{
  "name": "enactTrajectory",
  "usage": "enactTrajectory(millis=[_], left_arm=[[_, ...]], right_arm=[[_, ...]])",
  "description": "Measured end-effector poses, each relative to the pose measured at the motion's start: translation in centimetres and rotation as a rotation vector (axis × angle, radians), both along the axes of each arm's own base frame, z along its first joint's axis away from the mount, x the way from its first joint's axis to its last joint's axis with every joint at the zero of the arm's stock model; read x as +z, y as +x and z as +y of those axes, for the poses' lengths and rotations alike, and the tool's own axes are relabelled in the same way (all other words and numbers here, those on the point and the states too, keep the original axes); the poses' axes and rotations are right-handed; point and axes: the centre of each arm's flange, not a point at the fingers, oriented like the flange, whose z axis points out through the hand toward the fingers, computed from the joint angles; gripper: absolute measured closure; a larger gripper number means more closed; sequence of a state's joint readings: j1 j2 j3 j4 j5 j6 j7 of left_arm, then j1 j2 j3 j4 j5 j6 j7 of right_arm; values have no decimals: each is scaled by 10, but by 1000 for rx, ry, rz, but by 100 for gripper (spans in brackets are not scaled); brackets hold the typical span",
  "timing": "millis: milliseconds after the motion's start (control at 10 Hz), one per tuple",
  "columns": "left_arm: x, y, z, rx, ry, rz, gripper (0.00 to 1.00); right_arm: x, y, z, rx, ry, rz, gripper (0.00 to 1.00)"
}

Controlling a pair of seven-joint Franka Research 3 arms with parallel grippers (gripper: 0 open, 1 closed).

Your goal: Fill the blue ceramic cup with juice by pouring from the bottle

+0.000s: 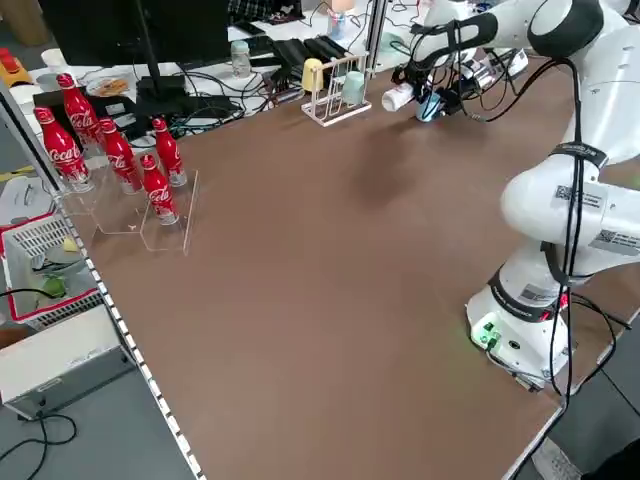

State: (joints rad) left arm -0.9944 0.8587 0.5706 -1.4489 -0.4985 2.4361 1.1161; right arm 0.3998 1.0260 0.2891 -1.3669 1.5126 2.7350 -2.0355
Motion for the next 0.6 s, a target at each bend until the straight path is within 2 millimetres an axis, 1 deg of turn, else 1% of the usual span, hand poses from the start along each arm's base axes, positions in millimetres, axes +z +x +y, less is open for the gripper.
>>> enactTrajectory(millis=[600], left_arm=[[1,-6,-10,-9,43,-27,58]], right_arm=[[0,0,0,-1,0,0,32]])
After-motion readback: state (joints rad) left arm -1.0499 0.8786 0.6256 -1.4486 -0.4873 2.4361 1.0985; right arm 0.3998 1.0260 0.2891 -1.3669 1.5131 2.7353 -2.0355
